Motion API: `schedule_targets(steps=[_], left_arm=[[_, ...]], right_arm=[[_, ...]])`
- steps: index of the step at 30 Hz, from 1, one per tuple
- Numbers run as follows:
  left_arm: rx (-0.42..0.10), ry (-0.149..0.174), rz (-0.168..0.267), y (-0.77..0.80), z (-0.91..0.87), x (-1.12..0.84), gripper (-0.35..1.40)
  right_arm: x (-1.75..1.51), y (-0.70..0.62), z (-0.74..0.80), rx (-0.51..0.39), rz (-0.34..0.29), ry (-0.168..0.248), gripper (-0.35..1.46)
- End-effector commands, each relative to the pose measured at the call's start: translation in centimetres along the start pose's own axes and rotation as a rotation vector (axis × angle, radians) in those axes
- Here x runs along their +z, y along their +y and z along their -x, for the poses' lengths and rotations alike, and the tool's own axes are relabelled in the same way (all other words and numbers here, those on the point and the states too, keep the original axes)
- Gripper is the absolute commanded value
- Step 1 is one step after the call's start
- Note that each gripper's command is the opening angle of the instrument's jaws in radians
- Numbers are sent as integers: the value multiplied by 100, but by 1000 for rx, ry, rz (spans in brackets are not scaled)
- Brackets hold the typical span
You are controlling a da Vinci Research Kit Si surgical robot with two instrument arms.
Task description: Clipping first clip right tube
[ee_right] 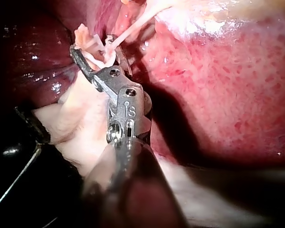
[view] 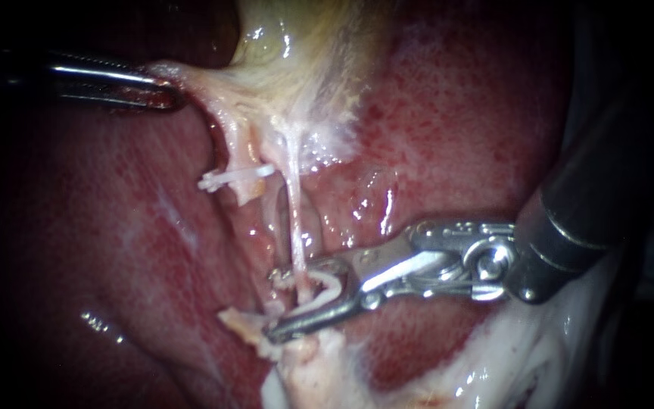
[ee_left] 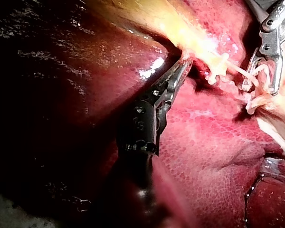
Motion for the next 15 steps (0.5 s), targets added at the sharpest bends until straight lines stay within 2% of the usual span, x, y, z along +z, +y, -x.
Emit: schedule_targets(steps=[1,10,15], left_arm=[[0,0,1,0,0,0,-35],[0,0,1,0,0,0,-35],[0,0,1,0,0,0,-35]], right_arm=[[0,-2,-1,-1,-2,1,45],[-2,-3,-7,2,-6,5,41],[-2,-5,-9,9,-8,7,33]])
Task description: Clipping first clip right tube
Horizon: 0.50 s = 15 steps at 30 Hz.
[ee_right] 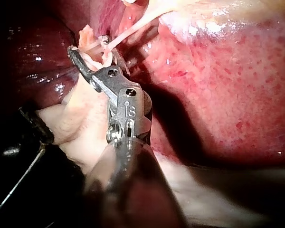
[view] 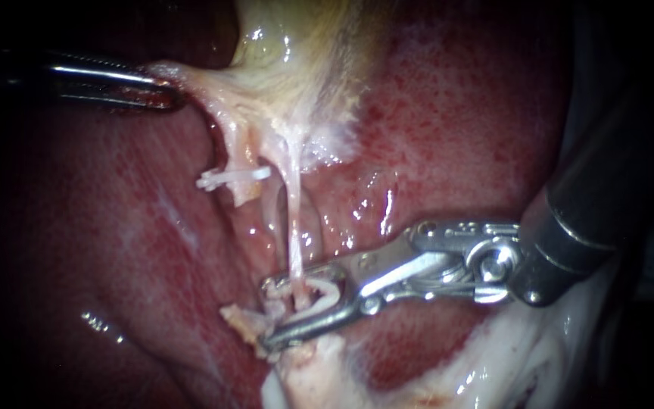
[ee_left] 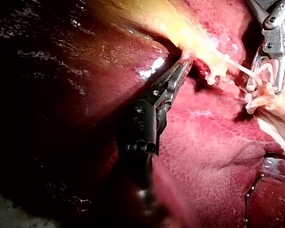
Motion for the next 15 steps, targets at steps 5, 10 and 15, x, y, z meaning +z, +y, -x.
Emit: schedule_targets(steps=[5,10,15], left_arm=[[0,0,0,0,0,1,-35],[0,0,0,0,0,1,-35],[0,0,0,0,1,1,-35]], right_arm=[[0,0,2,56,-5,-5,18],[0,1,5,91,-21,-18,-6],[1,2,7,122,-51,-41,-22]])
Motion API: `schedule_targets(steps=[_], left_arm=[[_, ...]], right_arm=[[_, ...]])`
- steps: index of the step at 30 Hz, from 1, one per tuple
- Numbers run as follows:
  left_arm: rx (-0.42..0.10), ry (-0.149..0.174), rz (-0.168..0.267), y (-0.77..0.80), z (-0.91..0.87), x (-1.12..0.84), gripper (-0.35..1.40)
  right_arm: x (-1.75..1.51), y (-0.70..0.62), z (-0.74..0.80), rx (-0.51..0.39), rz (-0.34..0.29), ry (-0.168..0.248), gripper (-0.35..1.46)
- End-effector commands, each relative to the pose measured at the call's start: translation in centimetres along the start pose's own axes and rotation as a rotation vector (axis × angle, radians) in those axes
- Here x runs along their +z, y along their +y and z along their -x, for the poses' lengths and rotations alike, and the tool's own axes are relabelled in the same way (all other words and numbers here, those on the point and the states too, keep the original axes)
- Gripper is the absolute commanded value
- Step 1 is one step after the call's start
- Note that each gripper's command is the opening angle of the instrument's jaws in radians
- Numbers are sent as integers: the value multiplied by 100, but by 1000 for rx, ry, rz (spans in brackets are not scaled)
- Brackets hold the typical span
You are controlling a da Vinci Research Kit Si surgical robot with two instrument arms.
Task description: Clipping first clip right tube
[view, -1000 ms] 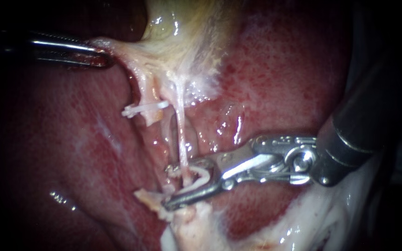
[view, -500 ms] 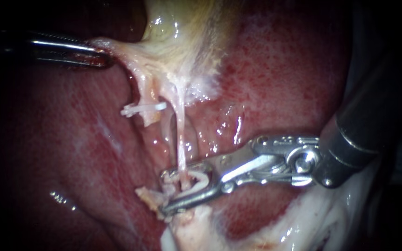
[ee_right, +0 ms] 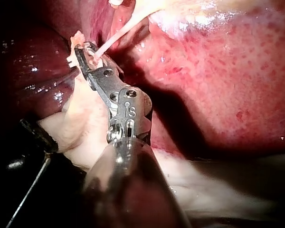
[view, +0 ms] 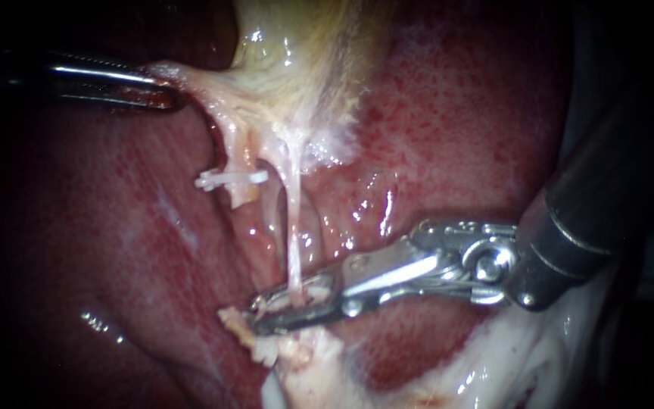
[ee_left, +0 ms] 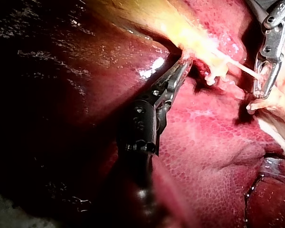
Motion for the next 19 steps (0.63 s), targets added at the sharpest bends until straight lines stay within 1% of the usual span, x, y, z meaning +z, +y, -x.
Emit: schedule_targets(steps=[1,3,5,6,8,10,14,19], left_arm=[[0,0,-1,0,0,0,-35],[0,0,-1,0,0,0,-35],[0,0,-1,0,0,0,-35],[0,0,-1,0,0,0,-35],[0,0,-1,0,0,0,-35],[0,0,0,0,0,0,-35],[0,0,0,0,0,0,-35],[0,0,-1,-1,0,0,-35]], right_arm=[[0,1,0,10,-4,-4,-25],[-1,1,0,13,-10,-9,-35],[-2,1,1,29,-4,-4,-35],[-2,1,2,35,4,6,-35],[-3,1,3,47,33,18,-35],[-4,1,6,52,44,11,-35],[-3,3,9,50,44,10,-35],[-3,4,10,50,45,10,-35]])
